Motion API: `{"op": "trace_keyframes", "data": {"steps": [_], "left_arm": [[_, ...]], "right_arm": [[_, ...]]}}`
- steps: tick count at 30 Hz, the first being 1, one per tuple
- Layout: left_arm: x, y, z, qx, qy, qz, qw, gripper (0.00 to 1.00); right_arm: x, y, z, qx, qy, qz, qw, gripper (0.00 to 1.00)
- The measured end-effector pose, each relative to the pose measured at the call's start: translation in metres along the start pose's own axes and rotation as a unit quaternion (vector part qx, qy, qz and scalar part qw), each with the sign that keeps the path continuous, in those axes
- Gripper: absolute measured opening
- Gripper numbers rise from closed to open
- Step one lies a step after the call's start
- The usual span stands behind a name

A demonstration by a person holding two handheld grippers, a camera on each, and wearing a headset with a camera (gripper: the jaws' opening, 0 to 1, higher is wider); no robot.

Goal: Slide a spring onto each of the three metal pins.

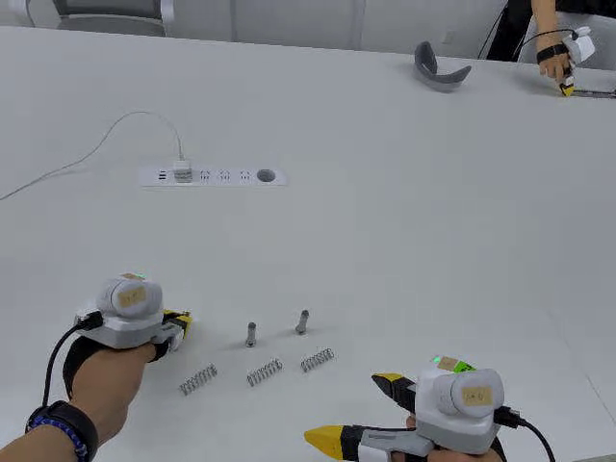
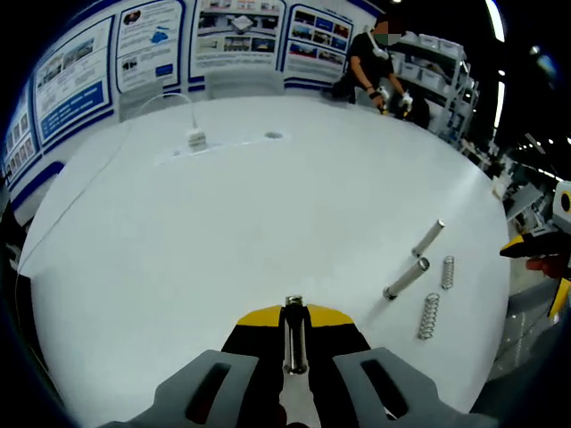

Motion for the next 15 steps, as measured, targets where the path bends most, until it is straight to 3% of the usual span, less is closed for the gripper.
{"op": "trace_keyframes", "data": {"steps": [15], "left_arm": [[-0.019,-0.007,0.001,-0.01,0.001,0.013,0.9999,0.08]], "right_arm": [[-0.001,0.001,-0.003,-0.002,0.002,0.003,1.0,0.89]]}}
Point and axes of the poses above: the centre of the closed fingertips' face, and the gripper's own axes: x roughly forward along the fingers, z roughly to its right, y roughly out of its top, the point moved 8 cm from there along -x, roughly backward along the fingers, and after that the axes turned 6 degrees about -y, right-handed, at the moved point
